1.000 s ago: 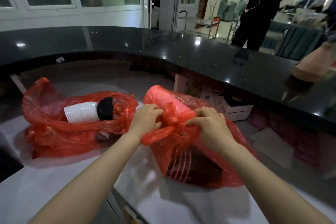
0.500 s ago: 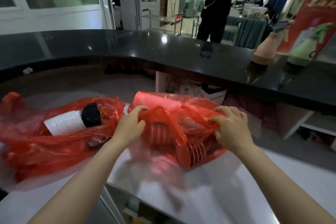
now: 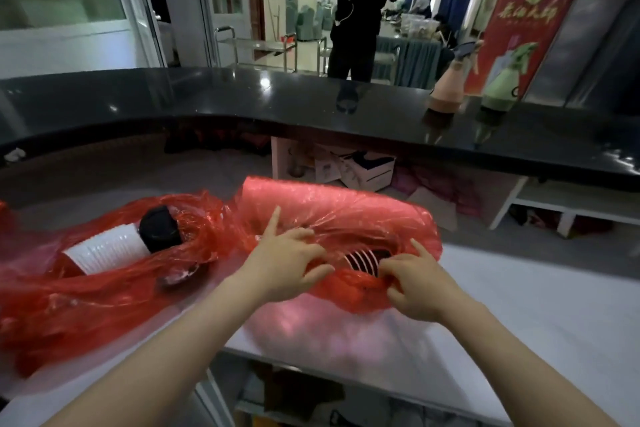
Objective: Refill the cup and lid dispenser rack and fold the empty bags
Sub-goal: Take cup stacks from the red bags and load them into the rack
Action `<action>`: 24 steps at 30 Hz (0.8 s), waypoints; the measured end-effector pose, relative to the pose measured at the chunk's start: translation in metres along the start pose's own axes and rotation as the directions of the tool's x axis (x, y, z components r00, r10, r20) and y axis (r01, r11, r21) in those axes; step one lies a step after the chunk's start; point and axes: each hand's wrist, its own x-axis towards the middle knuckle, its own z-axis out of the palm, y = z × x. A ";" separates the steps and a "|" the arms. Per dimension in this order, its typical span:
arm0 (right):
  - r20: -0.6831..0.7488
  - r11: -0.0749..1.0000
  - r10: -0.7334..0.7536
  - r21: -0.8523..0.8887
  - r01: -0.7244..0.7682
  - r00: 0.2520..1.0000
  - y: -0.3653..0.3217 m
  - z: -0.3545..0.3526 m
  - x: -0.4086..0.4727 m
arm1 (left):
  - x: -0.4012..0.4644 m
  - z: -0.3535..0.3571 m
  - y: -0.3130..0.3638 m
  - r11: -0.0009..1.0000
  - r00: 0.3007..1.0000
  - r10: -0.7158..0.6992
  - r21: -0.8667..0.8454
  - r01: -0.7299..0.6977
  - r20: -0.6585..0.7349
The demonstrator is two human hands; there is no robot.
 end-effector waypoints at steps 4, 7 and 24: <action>-0.045 0.967 0.191 -0.163 -0.196 0.981 0.007 0.018 -0.010 | 0.001 -0.005 -0.001 0.955 0.951 -0.260 0.191 0.228 0.166; -0.142 0.918 0.288 -0.239 -0.315 0.947 -0.001 0.023 -0.009 | -0.001 -0.005 0.008 0.937 0.954 -0.281 0.245 0.250 0.100; -0.514 0.886 0.212 -0.258 -0.386 0.831 0.007 -0.013 -0.009 | 0.002 -0.047 -0.028 0.884 0.850 -0.461 -0.225 0.411 -0.256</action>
